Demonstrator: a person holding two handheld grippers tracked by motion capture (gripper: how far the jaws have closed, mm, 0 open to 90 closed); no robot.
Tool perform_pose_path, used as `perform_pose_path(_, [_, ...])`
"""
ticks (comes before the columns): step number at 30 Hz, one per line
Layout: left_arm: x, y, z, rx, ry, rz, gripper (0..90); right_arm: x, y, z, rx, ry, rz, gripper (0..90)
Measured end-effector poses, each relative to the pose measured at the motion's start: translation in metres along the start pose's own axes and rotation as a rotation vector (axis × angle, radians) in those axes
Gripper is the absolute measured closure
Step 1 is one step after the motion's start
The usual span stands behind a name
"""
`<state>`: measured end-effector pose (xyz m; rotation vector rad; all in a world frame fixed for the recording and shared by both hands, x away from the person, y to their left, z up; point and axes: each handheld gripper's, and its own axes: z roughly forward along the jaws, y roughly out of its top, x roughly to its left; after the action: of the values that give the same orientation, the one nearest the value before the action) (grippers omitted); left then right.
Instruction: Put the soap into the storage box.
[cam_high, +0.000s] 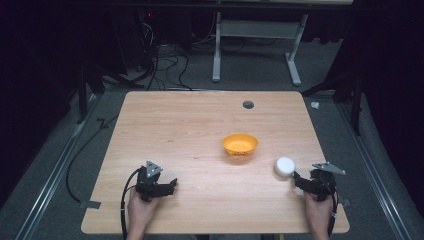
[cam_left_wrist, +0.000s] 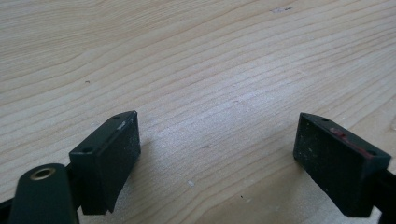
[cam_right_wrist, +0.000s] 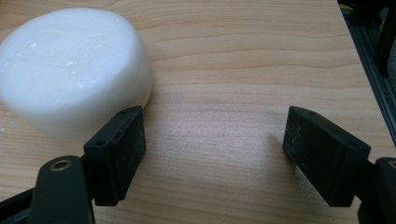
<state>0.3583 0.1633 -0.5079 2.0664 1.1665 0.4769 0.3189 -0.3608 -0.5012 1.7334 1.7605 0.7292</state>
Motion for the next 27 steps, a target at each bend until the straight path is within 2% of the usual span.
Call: perform_pose_path(27, [0.0000,0.0001,-0.0001,0.002,-0.001,0.000,15.3,-0.0008,0.0006,0.0003,0.002,0.009,-0.011,22.4])
